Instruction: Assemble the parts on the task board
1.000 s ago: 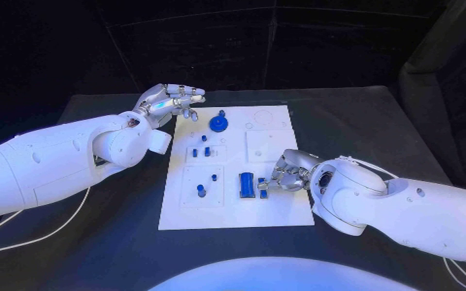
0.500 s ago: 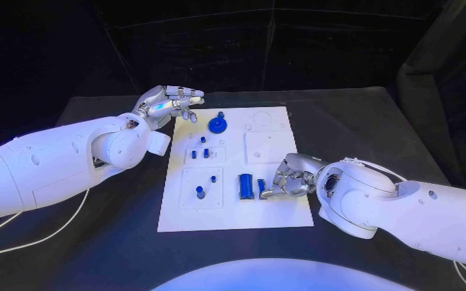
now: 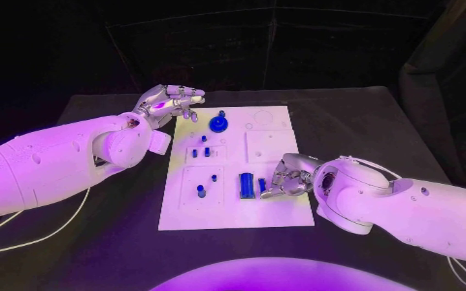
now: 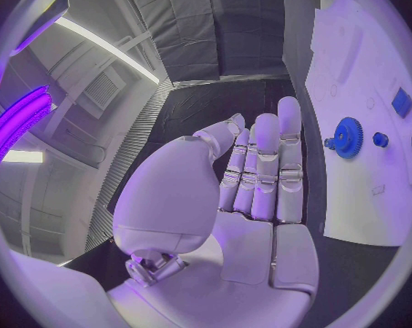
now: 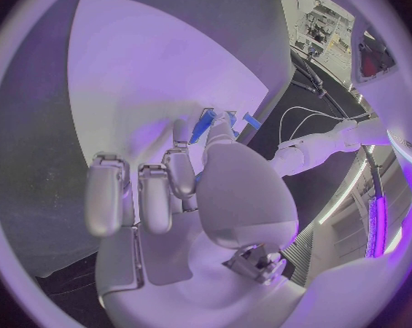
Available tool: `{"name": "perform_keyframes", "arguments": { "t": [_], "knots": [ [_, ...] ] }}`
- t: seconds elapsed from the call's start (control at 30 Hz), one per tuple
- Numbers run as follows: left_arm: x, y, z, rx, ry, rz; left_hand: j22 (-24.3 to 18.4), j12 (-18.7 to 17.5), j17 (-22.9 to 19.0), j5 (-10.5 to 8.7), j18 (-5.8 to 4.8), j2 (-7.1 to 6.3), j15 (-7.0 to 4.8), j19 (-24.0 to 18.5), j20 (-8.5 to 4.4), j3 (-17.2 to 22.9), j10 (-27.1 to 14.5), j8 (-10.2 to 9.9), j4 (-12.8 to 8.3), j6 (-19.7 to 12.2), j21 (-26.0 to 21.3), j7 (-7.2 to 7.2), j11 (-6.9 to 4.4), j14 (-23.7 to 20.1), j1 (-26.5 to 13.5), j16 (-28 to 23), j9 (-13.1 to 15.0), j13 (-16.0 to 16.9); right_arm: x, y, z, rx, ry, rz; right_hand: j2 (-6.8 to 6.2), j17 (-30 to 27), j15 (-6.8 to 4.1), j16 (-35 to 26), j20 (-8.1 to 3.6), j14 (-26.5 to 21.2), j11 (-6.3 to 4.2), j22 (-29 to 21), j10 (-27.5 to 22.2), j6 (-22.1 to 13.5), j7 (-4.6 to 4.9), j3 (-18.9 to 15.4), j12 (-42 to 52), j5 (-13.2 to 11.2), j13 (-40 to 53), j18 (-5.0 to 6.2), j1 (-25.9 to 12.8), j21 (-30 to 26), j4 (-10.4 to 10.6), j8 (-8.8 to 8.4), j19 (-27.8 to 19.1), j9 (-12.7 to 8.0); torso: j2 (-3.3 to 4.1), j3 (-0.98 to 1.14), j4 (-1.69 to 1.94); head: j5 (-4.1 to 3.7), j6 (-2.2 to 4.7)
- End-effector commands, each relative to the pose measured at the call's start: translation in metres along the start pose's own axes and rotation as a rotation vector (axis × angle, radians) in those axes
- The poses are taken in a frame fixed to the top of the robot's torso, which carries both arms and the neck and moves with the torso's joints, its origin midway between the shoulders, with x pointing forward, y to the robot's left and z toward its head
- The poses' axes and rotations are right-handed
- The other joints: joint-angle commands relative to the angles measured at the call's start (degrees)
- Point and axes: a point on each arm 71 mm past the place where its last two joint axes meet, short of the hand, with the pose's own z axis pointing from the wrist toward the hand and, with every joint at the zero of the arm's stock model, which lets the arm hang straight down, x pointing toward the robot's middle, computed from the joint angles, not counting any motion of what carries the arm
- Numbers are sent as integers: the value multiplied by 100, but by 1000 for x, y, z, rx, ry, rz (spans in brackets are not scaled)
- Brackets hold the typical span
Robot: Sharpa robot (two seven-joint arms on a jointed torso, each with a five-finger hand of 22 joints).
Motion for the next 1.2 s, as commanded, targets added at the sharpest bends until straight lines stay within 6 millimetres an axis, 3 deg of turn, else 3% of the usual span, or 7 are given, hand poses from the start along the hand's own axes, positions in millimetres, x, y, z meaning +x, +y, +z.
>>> {"name": "perform_keyframes", "arguments": {
  "t": [0.03,0.5,0.67,0.8,0.9,1.0,1.2],
  "knots": [
    [1,-1,0,5,10,-4,-4,35,-5,19,72,23,15,-21,26,-3,-37,20,-39,-50,-38,4,4,-42,-34,16,-9,-6,-2,-1,2,5,-25,-13,46,778,14,-30,4,456,37,5,-10,-21,9,11,12,53,68,-39,69,-26,-35,28,-22,12,-3,3,-6,1,-11],
    [1,-1,1,5,9,-4,-4,35,-5,19,72,23,15,-21,26,-3,-37,20,-39,-50,-38,4,4,-42,-34,16,-9,-6,-5,4,-2,-85,-47,50,-80,721,32,-67,13,443,65,-48,-59,-144,44,-179,-85,-5,14,-29,-101,-61,74,-37,-51,21,-21,5,-10,-7,-10],
    [0,-1,0,11,6,-3,-3,40,-11,19,72,26,15,-23,27,3,-40,26,-50,-54,-39,4,4,-46,-31,18,-9,-9,-11,-3,-9,-147,-68,179,-237,615,123,-137,83,418,181,-243,-212,-527,183,-139,-334,19,-134,8,30,-183,98,-252,-153,-45,-35,2,-6,-22,34],
    [-1,-2,1,25,5,-4,-12,49,-32,14,69,5,29,-52,36,-28,-55,39,-33,-64,-62,5,10,-85,-95,-1,-9,-17,-33,-14,-7,-223,-111,359,-122,128,184,-467,144,293,252,-1003,-552,-679,253,-50,-997,71,-571,161,301,-651,-29,-329,-504,-56,-72,-11,-2,-64,129],
    [-2,-2,2,33,3,-38,-107,33,-155,14,61,-63,80,-249,78,-156,-123,63,41,-101,-241,11,28,-327,-275,-218,-12,-51,-51,-24,0,-267,-131,562,74,-1055,232,-1375,193,-63,316,-2474,-1517,-867,338,41,-2955,233,-1890,431,680,-1658,-262,-435,-1180,-93,-146,-30,-4,-75,171],
    [-8,-3,5,53,-25,-103,-514,-73,-579,-31,91,-102,128,-520,173,-558,-150,105,144,-200,-795,4,14,-551,-426,-987,-17,-136,-78,-39,16,-317,-191,814,352,-3157,323,-3357,276,-680,434,-4341,-1832,-1044,455,114,-4094,287,-2951,708,1074,-3251,-494,-581,-1906,-194,-217,-50,-11,-85,362],
    [-17,-2,13,86,-64,-135,-1389,-622,-1330,-42,53,9,340,-1065,404,-938,95,0,235,-219,-1888,-29,123,-901,-404,-2866,-34,-170,-108,-56,42,-385,-292,988,494,-4685,772,-5824,642,-1883,813,-5362,-2329,-1134,732,70,-5746,176,-4665,620,1361,-4913,-667,-866,-2666,-498,-331,-63,-15,-103,592]
  ]
}}
